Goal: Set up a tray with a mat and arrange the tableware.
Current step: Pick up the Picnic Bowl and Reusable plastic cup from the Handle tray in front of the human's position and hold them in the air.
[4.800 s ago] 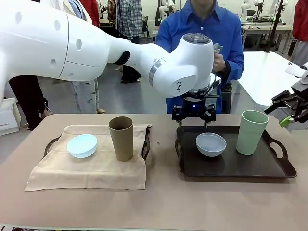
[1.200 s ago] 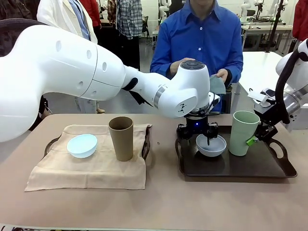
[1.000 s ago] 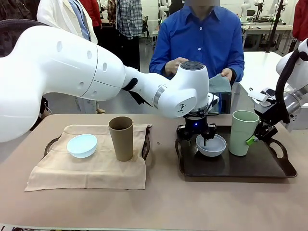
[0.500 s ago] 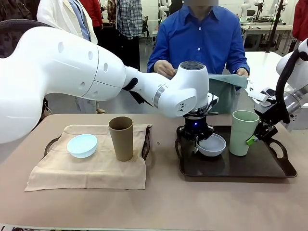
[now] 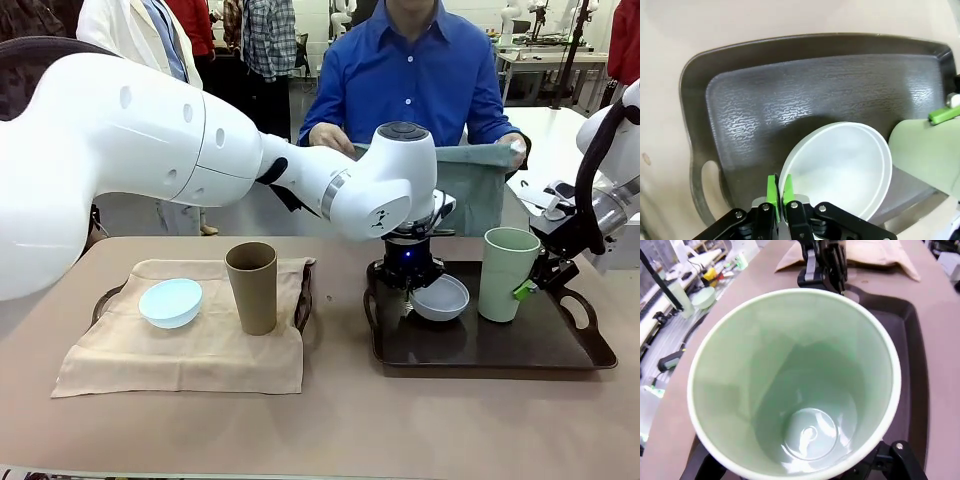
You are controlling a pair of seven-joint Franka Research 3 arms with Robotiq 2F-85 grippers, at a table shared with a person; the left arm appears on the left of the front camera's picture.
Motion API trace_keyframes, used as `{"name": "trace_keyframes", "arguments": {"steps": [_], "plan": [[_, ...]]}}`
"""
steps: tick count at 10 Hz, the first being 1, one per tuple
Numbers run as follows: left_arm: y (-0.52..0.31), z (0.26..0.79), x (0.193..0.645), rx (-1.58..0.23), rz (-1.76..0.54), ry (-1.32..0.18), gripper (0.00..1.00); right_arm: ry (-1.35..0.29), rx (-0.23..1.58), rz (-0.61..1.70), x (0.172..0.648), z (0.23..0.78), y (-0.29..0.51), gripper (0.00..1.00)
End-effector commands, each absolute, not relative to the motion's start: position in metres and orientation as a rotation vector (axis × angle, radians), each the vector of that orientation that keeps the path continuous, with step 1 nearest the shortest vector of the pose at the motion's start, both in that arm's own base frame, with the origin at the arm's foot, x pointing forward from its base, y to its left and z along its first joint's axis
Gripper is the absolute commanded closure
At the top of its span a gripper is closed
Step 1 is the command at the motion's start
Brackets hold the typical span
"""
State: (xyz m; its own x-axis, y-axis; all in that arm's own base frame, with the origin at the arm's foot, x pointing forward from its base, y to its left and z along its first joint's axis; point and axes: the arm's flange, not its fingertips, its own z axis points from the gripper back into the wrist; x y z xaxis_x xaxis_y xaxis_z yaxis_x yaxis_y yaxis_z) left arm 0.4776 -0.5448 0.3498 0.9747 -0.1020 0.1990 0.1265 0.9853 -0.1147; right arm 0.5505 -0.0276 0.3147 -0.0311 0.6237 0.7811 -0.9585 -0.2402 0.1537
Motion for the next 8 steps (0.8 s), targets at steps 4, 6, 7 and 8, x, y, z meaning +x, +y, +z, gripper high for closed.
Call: {"name": "trace_keyframes", "arguments": {"steps": [4, 6, 7, 8], "plan": [[-0.535, 0.465, 0.439, -0.135, -0.087, -0.347, 1.00, -0.617, 0.763, 1.656, 0.468, 0.459, -0.047, 1.00], [-0.544, 0.510, 0.413, -0.134, -0.119, -0.416, 1.00, -0.649, 0.724, 1.670, 0.445, 0.491, -0.047, 1.00], [-0.548, 0.526, 0.402, -0.125, -0.119, -0.437, 1.00, -0.673, 0.706, 1.681, 0.431, 0.508, -0.047, 1.00], [-0.550, 0.537, 0.394, -0.124, -0.114, -0.447, 1.00, -0.702, 0.677, 1.691, 0.416, 0.526, -0.049, 1.00]]}}
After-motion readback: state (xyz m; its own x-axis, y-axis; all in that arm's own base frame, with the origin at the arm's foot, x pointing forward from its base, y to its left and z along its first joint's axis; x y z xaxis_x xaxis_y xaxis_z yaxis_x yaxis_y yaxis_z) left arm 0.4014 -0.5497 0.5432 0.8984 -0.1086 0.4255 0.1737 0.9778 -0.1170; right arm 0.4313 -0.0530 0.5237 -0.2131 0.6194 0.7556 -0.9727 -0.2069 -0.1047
